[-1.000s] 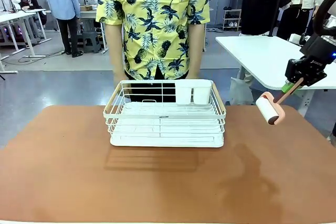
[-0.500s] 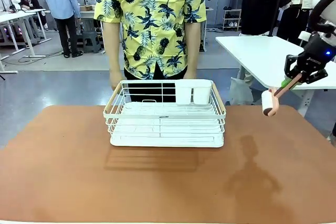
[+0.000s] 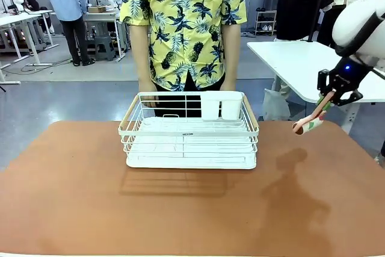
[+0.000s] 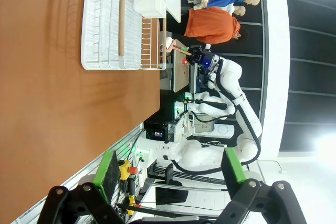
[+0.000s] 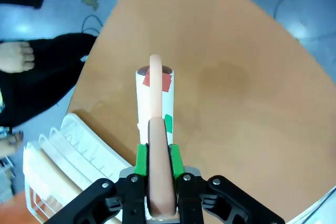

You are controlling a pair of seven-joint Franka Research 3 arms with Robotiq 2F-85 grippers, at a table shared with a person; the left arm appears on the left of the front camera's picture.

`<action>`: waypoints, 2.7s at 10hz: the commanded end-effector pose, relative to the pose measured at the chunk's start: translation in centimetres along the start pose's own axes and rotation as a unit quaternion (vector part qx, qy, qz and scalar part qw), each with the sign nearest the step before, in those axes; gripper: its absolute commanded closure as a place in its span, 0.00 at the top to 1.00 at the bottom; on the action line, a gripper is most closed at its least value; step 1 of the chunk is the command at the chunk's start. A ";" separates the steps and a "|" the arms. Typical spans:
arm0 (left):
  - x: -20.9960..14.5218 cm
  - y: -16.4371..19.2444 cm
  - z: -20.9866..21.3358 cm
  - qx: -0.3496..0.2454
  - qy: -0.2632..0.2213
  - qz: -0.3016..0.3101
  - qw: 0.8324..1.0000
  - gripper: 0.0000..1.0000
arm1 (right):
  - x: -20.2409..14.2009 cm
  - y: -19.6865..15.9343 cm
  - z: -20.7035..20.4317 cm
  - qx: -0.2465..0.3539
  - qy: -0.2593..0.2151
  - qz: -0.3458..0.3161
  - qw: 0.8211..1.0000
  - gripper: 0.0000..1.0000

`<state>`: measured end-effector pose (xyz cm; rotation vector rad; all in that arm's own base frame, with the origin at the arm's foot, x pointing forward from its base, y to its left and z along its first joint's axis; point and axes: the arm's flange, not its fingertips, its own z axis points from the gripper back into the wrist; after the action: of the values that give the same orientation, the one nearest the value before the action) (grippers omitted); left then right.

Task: Clean the table.
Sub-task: Place the Lint Roller down when the Dish drying rack is positioned in the middle of the table.

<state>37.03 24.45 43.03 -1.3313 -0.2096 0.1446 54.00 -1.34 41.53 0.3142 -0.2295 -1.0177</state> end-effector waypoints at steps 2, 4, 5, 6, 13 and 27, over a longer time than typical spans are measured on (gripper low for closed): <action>-0.4 0.0 0.1 -0.003 -0.001 -0.002 1.000 1.00 | -1.2 1.3 -2.6 0.043 0.001 -0.113 0.993 0.21; -0.4 0.0 0.1 -0.003 -0.001 -0.002 1.000 1.00 | -1.7 0.3 -4.6 0.064 -0.009 -0.141 0.988 0.21; -0.4 0.0 0.1 -0.003 -0.001 -0.002 1.000 1.00 | -1.9 -0.1 -4.8 0.091 -0.015 -0.158 0.983 0.21; -0.4 0.0 0.1 -0.003 -0.001 -0.002 1.000 1.00 | -2.3 -0.9 -5.3 0.118 -0.040 -0.172 0.977 0.21; -0.4 0.0 0.1 -0.003 -0.001 -0.002 1.000 1.00 | -3.2 -4.3 -8.2 0.117 -0.051 -0.226 0.966 0.21; -0.4 0.0 0.1 -0.003 -0.001 -0.002 1.000 1.00 | -4.6 -9.0 -2.9 0.044 -0.041 -0.219 0.974 1.00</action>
<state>37.03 24.44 43.03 -1.3313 -0.2094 0.1444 45.69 -2.48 32.26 0.4340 -0.2945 -1.4298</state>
